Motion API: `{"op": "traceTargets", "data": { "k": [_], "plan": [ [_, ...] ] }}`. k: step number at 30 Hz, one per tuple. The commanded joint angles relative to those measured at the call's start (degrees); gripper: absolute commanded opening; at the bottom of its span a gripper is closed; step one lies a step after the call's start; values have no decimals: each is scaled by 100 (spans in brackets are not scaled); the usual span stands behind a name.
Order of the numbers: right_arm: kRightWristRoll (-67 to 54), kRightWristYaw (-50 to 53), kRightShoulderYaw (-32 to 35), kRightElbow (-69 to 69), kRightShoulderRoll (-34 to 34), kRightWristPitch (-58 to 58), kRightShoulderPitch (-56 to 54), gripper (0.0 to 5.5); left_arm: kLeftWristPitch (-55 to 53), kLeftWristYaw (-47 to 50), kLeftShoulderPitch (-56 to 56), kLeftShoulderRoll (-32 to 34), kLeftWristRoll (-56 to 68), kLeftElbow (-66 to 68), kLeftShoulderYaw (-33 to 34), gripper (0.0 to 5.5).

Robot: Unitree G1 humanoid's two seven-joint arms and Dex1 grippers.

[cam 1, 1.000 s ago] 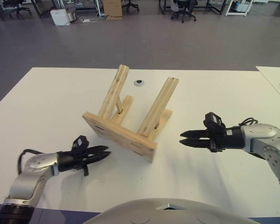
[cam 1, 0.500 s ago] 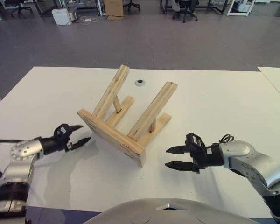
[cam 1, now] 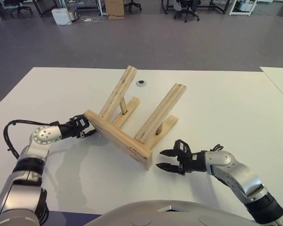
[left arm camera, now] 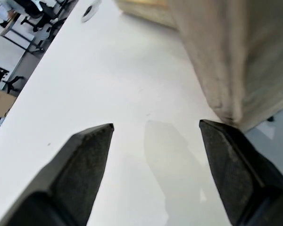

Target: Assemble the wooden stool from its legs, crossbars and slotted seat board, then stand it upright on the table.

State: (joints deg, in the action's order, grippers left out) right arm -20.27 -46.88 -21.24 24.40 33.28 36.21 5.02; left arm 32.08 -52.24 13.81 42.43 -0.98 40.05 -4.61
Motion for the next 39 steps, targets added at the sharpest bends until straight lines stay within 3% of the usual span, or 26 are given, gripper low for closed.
{"op": "traceTargets", "data": {
  "k": [1,7,10,16,20,24,35,39],
  "plan": [
    [-333,62,-393,1063,-69,680,-54,268,-447,-187,-789,12,334,-789,61,336],
    [-653,685,-413,2036,-458,1542,-219,268,-849,-187,-1093,47,487,-1407,127,336],
    [-298,743,-202,1478,-254,1035,-204,268,-929,-189,-1245,81,544,-1554,182,336],
    [449,1386,95,-160,-683,-132,-187,268,-975,-183,-1419,-9,652,-1805,218,336],
    [177,1020,257,35,-496,-102,-51,268,-902,-158,-1444,6,609,-1636,222,336],
    [-448,259,16,757,-396,-281,301,268,-793,91,-658,187,365,-702,336,336],
    [493,1147,-947,127,-1613,-950,-71,268,-668,39,-59,33,295,-261,257,336],
    [707,1454,-907,-233,-1897,-1141,-165,268,-627,31,-5,57,289,-121,267,336]
  ]
}}
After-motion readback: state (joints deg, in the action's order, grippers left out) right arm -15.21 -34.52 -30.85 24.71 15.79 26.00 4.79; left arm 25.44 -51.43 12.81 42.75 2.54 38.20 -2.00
